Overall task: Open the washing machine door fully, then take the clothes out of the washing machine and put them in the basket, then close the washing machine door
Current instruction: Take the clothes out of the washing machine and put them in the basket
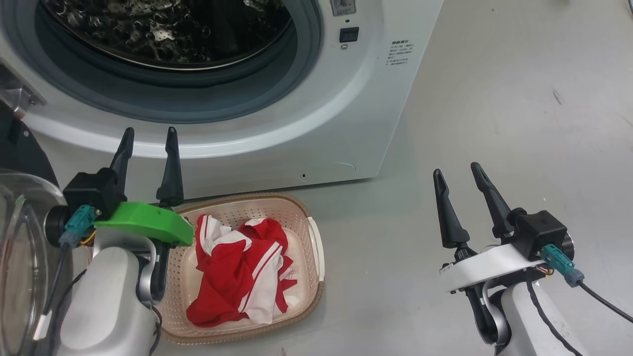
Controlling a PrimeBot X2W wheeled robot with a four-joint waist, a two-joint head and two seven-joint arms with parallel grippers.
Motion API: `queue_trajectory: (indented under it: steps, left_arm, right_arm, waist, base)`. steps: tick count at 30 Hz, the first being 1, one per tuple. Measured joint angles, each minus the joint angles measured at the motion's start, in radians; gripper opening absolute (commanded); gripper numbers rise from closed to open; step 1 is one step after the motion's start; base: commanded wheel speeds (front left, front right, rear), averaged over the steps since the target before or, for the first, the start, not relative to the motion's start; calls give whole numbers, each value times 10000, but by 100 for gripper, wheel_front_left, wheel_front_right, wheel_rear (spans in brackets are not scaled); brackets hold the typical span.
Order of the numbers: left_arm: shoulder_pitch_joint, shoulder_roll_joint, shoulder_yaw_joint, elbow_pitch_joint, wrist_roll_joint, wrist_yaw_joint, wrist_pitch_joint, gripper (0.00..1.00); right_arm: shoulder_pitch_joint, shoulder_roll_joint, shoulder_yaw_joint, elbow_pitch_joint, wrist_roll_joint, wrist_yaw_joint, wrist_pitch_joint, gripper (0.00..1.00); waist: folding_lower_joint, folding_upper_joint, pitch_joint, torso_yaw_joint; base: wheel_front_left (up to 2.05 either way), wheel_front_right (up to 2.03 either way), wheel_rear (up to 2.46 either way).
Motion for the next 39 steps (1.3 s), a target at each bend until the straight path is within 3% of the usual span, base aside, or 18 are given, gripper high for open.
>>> queue_trajectory:
  steps: [20, 28, 39]
  left_arm:
    - [2607, 12, -387, -1388, 499, 646, 0, 100]
    - [3566, 23, -414, -1889, 734, 1145, 48, 100]
    - [4573, 65, -347, -2606, 765, 1340, 180, 100]
  right_arm:
    - [1053, 8, -282, 128, -217, 169, 0, 100]
    - [1525, 25, -464, 128, -240, 169, 0, 100]
    - [1956, 40, -581, 113, -240, 161, 0, 100]
  waist:
    - [0, 0, -1276, 456]
    - [0, 0, -1715, 621]
    - [0, 0, -1992, 719]
  base:
    - [0, 0, 0]
    - [0, 0, 0]
    - [0, 0, 0]
